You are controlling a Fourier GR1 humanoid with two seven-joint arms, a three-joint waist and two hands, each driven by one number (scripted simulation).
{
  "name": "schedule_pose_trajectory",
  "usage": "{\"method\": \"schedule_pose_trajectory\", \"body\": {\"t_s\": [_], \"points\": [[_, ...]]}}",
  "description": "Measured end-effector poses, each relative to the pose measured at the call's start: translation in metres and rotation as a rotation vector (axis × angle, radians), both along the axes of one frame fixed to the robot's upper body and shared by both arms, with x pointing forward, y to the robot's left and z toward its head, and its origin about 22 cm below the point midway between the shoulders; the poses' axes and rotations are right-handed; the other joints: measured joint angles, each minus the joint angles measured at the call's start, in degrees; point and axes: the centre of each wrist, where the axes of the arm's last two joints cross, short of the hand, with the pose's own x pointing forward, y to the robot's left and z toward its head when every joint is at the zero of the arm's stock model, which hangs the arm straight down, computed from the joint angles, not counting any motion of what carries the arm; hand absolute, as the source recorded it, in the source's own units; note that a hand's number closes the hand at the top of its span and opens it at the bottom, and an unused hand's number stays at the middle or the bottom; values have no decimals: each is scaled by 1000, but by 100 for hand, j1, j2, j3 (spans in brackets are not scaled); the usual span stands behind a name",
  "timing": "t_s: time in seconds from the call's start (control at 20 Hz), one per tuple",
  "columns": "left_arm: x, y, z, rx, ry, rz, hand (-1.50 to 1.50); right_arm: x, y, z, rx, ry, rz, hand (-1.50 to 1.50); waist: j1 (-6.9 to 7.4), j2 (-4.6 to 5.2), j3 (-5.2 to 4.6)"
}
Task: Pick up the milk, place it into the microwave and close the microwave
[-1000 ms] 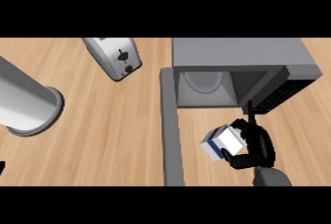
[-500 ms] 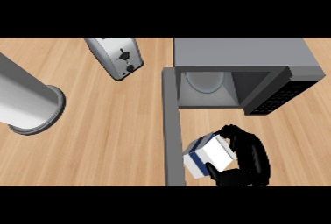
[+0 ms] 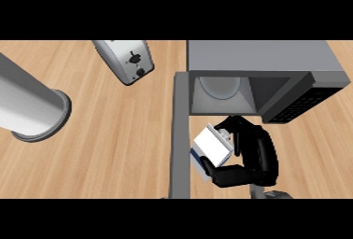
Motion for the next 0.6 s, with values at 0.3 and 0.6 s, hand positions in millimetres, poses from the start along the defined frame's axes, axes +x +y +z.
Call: {"method": "schedule_pose_trajectory", "body": {"t_s": [0.3, 0.6], "points": [[6, 10, -4, 16, -1, 10, -150, 35, 15, 6, -84, -2, -91, 150, 3, -1, 7], [6, 18, -5, 11, 11, -2, -150, 77, 14, -13, -139, 66, -197, 150, 51, 13, 5]]}}
